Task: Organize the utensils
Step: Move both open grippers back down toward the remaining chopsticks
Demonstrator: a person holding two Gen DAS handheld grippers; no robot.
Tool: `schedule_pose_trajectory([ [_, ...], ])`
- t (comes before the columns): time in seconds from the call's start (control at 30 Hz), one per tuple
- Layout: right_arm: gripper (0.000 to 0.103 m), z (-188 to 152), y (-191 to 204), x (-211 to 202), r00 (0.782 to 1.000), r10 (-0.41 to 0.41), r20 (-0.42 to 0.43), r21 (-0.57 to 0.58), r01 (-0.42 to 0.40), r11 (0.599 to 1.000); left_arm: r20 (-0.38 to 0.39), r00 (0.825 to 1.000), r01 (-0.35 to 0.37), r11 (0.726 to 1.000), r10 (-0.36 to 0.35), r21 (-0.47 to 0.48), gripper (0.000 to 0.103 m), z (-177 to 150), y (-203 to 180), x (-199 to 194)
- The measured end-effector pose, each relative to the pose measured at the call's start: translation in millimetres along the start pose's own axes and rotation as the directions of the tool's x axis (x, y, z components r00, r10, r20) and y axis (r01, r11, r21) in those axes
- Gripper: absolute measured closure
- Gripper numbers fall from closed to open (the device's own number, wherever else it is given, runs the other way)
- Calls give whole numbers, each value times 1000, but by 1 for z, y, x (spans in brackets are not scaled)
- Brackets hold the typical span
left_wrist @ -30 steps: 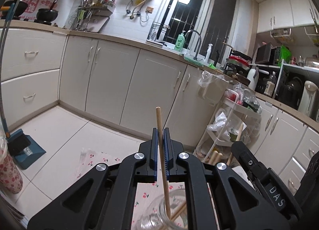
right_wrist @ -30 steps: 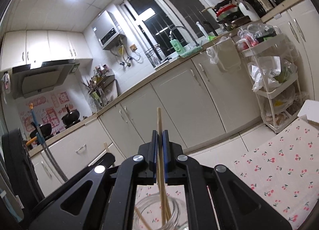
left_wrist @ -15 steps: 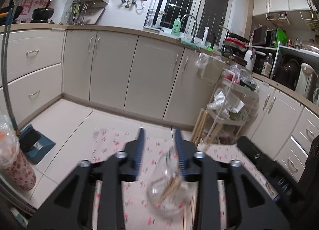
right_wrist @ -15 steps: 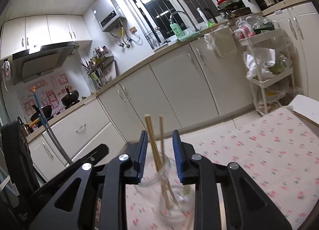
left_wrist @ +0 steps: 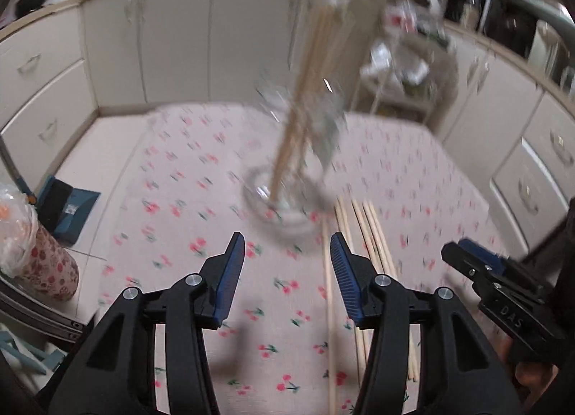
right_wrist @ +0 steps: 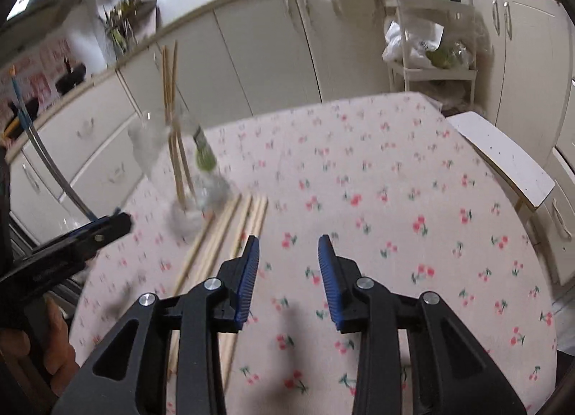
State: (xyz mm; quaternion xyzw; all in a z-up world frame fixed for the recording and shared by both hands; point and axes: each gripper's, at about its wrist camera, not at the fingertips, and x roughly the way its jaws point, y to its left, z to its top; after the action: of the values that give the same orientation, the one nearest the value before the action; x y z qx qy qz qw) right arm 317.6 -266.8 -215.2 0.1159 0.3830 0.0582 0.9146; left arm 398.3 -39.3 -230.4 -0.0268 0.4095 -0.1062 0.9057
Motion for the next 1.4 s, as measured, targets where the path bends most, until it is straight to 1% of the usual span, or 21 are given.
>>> schedule_pose_trajectory([
  [0.07, 68, -4, 0, -1, 1000, 1, -4, -1, -1, 1000, -46, 999, -15, 999, 16, 32, 56, -2, -10, 14],
  [0.17, 68, -2, 1, 2, 1000, -8, -25, -13, 8, 1000, -91, 995, -28, 997, 34, 66, 56, 2, -20, 34],
  [0.3, 68, 0, -1, 7, 999, -11, -40, -14, 10, 1000, -120, 991, -46, 994, 58, 100, 57, 5, -28, 50],
  [0.43, 68, 0, -1, 13, 998, -10, -56, -19, 9, 1000, -153, 986, -47, 993, 63, 110, 70, 5, -29, 60],
  [0.6, 68, 3, 6, 20, 998, -3, -67, -36, 1, 999, -141, 987, -57, 991, 73, 117, 73, 7, -29, 61],
  [0.77, 68, 12, 20, 33, 997, -16, -73, -73, 11, 997, -138, 987, -71, 992, 84, 100, 85, 7, -23, 60],
  [0.93, 68, 20, 29, 50, 993, -50, -103, -111, 39, 993, -140, 987, -62, 994, 74, 89, 86, 6, -18, 58],
  [1.07, 68, 18, 32, 63, 988, -75, -137, -144, 55, 988, -137, 988, -64, 994, 75, 87, 86, 7, -18, 57],
  [1.17, 68, 16, 36, 66, 987, -90, -135, -187, 64, 980, -135, 988, -63, 995, 73, 82, 86, 6, -18, 57],
  [1.23, 68, 16, 34, 66, 986, -86, -143, -199, 56, 978, -136, 988, -63, 994, 74, 84, 86, 6, -19, 57],
  [1.33, 80, 18, 28, 64, 984, -84, -157, -193, 53, 980, -138, 988, -60, 994, 72, 86, 86, 6, -19, 57],
  [1.37, 86, 19, 25, 63, 984, -82, -161, -192, 50, 980, -138, 988, -59, 994, 71, 90, 86, 7, -19, 58],
  [1.4, 88, 20, 23, 63, 983, -75, -167, -190, 43, 981, -138, 988, -58, 994, 71, 95, 86, 7, -20, 58],
])
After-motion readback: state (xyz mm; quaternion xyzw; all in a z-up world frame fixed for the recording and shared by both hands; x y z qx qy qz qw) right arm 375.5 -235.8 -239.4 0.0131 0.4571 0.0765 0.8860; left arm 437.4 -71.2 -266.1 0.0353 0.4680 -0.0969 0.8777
